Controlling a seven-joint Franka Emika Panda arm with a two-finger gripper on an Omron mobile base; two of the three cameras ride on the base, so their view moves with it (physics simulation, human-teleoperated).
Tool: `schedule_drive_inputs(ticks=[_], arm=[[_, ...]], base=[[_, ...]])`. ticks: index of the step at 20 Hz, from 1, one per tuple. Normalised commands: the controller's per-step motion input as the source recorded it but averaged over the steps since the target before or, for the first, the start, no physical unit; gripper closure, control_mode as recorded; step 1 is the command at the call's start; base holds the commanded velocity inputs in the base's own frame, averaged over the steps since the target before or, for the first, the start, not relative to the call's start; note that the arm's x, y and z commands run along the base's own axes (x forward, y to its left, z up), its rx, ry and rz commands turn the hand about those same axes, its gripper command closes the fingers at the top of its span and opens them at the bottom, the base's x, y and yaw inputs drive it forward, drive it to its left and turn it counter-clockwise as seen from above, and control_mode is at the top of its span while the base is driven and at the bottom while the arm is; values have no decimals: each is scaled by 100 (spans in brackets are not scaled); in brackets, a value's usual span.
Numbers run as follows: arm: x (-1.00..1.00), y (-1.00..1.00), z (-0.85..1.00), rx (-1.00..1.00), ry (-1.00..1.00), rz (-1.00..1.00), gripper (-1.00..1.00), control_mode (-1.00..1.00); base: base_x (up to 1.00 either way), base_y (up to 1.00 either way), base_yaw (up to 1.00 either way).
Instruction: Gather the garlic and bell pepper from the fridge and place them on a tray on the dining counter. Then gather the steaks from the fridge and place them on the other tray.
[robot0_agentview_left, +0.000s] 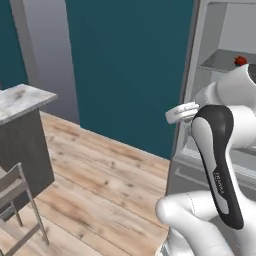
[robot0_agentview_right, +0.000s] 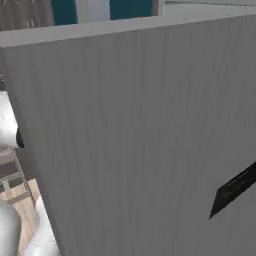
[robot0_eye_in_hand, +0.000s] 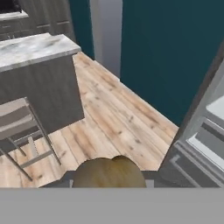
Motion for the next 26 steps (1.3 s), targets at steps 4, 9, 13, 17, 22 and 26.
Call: schedule_drive_inputs(ticks=[4, 9, 13, 17, 22, 26], arm=[[0, 0, 0, 0, 0, 0, 100, 100], [0, 0, 0, 0, 0, 0, 100, 100], [0, 0, 0, 0, 0, 0, 100, 100], [0, 0, 0, 0, 0, 0, 100, 100], [0, 0, 0, 0, 0, 0, 100, 100], [0, 0, 0, 0, 0, 0, 100, 100]], base=[[0, 29, 64], [0, 32, 62], [0, 38, 61], [0, 49, 59], [10, 70, 51], [25, 90, 37]])
